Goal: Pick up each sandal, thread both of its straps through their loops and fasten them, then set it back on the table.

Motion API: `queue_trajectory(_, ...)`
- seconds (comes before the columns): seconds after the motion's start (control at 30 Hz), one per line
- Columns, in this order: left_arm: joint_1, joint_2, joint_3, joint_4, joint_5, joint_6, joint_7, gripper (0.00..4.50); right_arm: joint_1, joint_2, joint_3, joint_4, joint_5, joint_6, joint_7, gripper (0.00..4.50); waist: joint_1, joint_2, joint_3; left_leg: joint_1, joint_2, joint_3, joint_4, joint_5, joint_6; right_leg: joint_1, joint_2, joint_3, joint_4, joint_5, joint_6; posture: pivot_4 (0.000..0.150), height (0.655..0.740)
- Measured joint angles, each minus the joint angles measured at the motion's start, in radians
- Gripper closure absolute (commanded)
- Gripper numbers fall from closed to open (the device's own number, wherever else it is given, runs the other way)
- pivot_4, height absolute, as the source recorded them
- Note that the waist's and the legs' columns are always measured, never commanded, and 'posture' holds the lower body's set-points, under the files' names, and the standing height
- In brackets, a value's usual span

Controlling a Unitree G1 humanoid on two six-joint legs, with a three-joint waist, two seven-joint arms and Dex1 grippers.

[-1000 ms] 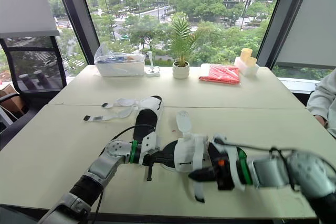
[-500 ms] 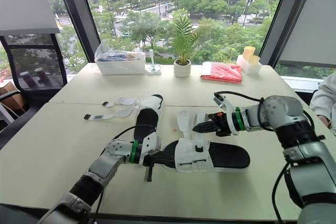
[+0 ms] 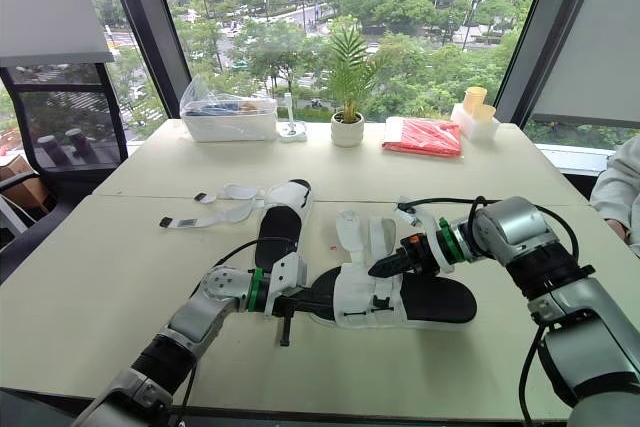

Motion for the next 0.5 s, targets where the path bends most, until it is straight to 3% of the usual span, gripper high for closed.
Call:
queue_trajectory(0.3, 0.000, 0.000, 0.000, 0.000, 0.000, 0.001, -0.001, 4.50, 0.140, 0.021, -0.122, -0.139, -0.066, -0.139, -0.018, 4.46, 0.000, 0.000, 0.000, 0.000, 0.000, 0.000, 0.000, 0.001, -0.001, 0.000, 0.000, 0.000, 0.001, 0.000, 0.000, 0.150, 0.7374)
queue_trajectory(0.5, 0.000, -0.002, 0.000, 0.000, 0.000, 0.001, -0.001, 4.50, 0.147, 0.022, -0.136, -0.145, -0.095, -0.160, 0.001, 4.46, 0.000, 0.000, 0.000, 0.000, 0.000, 0.000, 0.000, 0.001, -0.001, 0.000, 0.001, 0.000, 0.001, 0.000, 0.000, 0.150, 0.7374)
